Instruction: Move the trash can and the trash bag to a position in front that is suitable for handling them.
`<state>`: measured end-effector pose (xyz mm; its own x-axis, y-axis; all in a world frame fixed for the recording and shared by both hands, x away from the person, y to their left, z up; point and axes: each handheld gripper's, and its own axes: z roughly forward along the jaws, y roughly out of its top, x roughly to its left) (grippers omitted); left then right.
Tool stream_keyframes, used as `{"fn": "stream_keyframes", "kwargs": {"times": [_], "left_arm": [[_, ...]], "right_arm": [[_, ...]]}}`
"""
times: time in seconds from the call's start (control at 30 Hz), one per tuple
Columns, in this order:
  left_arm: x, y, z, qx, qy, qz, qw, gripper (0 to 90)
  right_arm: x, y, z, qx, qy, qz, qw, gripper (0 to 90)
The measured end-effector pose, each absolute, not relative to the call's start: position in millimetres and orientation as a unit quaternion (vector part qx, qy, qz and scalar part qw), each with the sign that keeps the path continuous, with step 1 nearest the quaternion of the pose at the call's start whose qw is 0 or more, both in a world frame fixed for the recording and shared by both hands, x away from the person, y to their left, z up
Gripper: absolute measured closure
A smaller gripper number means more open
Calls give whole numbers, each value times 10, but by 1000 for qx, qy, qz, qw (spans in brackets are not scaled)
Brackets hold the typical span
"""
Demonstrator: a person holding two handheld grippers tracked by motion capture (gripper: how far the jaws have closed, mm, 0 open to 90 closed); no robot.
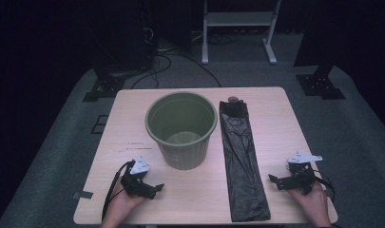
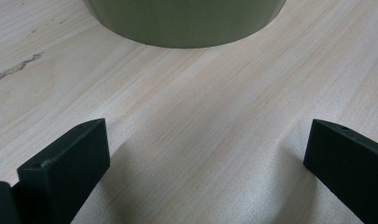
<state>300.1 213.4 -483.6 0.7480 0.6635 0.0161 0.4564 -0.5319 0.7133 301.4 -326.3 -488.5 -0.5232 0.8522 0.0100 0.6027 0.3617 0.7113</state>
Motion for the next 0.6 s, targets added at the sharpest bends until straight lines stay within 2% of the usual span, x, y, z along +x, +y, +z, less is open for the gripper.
{"fn": "stream_keyframes", "kwargs": {"times": [0.23,0.37,0.6], "left_arm": [[2992,2137,-4835,863,326,145,358,0],[2987,2141,-4835,863,325,145,358,0],[2978,2145,-4836,863,326,145,359,0]], "right_arm": [[2997,-3233,-4875,450,803,339,193,0],[2980,-3181,-4827,449,796,364,179,0],[2958,-3034,-4751,421,799,399,160,98]]}}
